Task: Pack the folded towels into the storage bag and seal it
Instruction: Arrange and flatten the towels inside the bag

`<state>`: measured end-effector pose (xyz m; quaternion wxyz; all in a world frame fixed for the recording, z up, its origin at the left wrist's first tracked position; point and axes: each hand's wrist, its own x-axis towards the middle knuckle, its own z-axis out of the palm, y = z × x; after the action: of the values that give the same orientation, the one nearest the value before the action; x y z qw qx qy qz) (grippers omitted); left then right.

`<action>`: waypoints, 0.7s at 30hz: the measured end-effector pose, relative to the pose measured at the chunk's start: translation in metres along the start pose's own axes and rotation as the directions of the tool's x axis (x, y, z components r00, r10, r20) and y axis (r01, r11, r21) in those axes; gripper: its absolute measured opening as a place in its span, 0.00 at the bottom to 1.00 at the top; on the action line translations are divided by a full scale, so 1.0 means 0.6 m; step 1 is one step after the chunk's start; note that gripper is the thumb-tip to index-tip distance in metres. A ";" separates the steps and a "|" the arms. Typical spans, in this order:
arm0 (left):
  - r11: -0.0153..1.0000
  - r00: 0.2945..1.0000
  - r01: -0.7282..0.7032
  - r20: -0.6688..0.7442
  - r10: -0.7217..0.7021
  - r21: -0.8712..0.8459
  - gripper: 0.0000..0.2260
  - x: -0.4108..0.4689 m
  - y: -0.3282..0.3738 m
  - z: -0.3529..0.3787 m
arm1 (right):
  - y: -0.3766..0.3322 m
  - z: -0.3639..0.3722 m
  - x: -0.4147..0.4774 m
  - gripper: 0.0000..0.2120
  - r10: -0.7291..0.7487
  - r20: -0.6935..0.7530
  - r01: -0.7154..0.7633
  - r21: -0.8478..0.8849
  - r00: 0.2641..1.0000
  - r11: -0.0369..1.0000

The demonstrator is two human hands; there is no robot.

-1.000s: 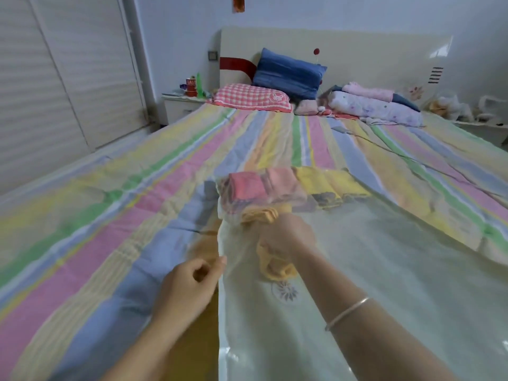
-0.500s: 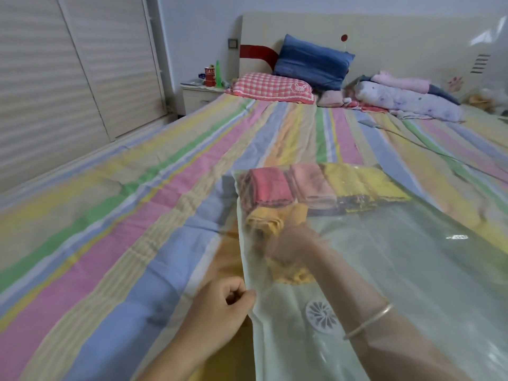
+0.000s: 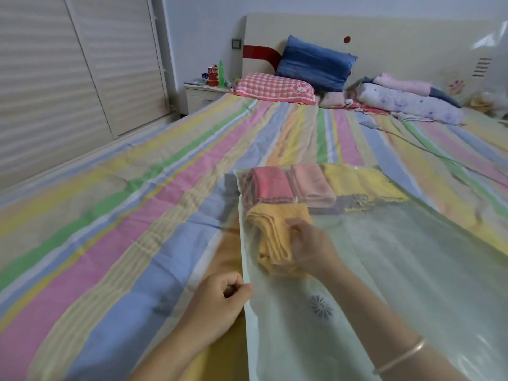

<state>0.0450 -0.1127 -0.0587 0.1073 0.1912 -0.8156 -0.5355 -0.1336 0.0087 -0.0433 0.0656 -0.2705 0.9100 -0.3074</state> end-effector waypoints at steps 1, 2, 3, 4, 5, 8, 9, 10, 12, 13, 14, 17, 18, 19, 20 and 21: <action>1.000 1.000 0.016 0.002 -0.016 0.001 0.19 0.000 -0.004 0.000 | -0.002 0.009 -0.001 0.19 -0.013 0.076 0.021 -0.103 0.997 0.994; 1.000 1.000 0.030 0.006 -0.030 0.003 0.19 0.000 -0.007 0.000 | -0.003 0.018 -0.001 0.24 -0.028 0.138 0.059 -0.222 0.990 0.973; 0.999 0.999 0.045 0.011 -0.045 0.008 0.19 0.000 -0.011 0.000 | -0.003 0.025 -0.003 0.29 -0.007 0.193 0.071 -0.326 0.981 0.943; 0.998 0.998 0.062 0.014 -0.062 0.017 0.19 0.001 -0.015 0.000 | 0.000 0.030 -0.005 0.32 0.016 0.215 0.074 -0.401 0.976 0.913; 0.996 0.997 0.080 0.017 -0.080 0.028 0.18 0.001 -0.018 0.000 | 0.002 0.032 -0.008 0.34 0.023 0.211 0.077 -0.452 0.977 0.889; 0.990 0.992 0.121 0.030 -0.123 0.068 0.16 0.002 -0.024 0.001 | 0.016 0.029 -0.012 0.36 -0.001 0.179 0.097 -0.524 0.984 0.846; 0.989 0.991 0.131 0.030 -0.133 0.073 0.16 0.002 -0.024 0.001 | 0.020 0.029 -0.009 0.36 0.013 0.199 0.096 -0.529 0.980 0.843; 0.987 0.989 0.141 0.024 -0.143 0.072 0.16 0.003 -0.024 0.002 | 0.021 0.025 -0.004 0.37 0.052 0.248 0.091 -0.532 0.967 0.842; 0.985 0.986 0.167 0.016 -0.168 0.047 0.16 0.003 -0.022 0.003 | 0.013 0.017 0.014 0.39 0.086 0.264 0.063 -0.509 0.961 0.858; 0.983 0.983 0.184 0.021 -0.184 0.024 0.17 0.003 -0.021 0.004 | 0.007 0.013 0.028 0.37 0.065 0.224 0.050 -0.472 0.972 0.880; 0.980 0.979 0.200 0.031 -0.200 -0.003 0.18 0.003 -0.020 0.005 | -0.005 0.009 0.037 0.31 0.012 0.153 0.058 -0.450 0.988 0.891; 0.974 0.975 0.219 0.048 -0.216 -0.058 0.19 0.000 -0.022 0.007 | -0.008 0.045 0.075 0.16 -0.114 0.025 0.113 -0.447 0.993 0.887; 0.973 0.975 0.221 0.049 -0.218 -0.069 0.19 -0.001 -0.025 0.008 | -0.012 0.060 0.071 0.18 -0.124 0.033 0.126 -0.429 0.992 0.895; 0.971 0.974 0.226 0.048 -0.223 -0.079 0.19 -0.003 -0.027 0.008 | -0.006 0.078 0.070 0.21 -0.157 0.040 0.159 -0.432 0.987 0.888; 0.970 0.973 0.227 0.045 -0.224 -0.087 0.19 -0.005 -0.028 0.008 | -0.016 0.081 0.057 0.23 -0.159 0.068 0.173 -0.421 0.985 0.891; 0.971 0.974 0.224 0.041 -0.221 -0.089 0.19 -0.007 -0.029 0.008 | -0.008 0.092 0.055 0.24 -0.161 0.106 0.191 -0.401 0.981 0.896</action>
<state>0.0503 -0.1130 -0.0766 0.0430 0.2680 -0.7646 -0.5846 -0.1433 -0.0412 -0.0833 0.0114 -0.3700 0.9230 -0.1051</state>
